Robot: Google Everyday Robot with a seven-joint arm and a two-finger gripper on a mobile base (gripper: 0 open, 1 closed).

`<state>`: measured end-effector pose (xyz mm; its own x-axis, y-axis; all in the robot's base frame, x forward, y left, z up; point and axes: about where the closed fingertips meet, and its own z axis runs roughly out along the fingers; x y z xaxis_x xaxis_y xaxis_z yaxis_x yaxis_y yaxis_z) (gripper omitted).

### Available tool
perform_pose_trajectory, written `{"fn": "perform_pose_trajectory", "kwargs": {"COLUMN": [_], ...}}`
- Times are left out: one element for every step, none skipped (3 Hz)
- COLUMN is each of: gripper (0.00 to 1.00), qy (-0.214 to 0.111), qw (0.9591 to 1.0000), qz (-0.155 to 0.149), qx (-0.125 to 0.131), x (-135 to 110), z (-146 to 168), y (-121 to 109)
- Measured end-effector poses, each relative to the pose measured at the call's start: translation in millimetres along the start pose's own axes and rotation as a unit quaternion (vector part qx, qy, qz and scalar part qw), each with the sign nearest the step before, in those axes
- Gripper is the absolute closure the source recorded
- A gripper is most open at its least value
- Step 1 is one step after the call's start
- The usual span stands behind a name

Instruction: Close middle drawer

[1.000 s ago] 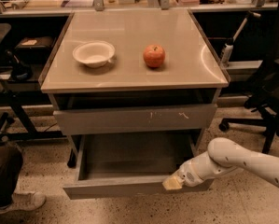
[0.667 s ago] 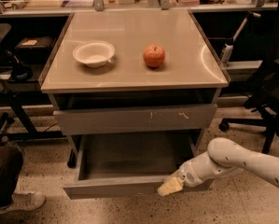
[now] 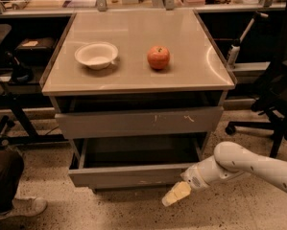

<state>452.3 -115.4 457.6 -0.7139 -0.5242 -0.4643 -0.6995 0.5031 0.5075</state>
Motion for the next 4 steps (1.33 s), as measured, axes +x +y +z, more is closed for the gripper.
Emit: {"fn": "perform_pose_trajectory", "kwargs": {"gripper": [0.14,0.38,0.61,0.84], "qy": [0.000,0.000,0.000,-0.001], "qw": [1.0000,1.0000,1.0000,1.0000], "qz": [0.000,0.000,0.000,-0.002], "qx": [0.000,0.000,0.000,0.001], "x": [0.0,0.0,0.0,-1.4], "z": [0.1,0.1,0.1,1.1], "y": [0.0,0.0,0.0,-1.0]}}
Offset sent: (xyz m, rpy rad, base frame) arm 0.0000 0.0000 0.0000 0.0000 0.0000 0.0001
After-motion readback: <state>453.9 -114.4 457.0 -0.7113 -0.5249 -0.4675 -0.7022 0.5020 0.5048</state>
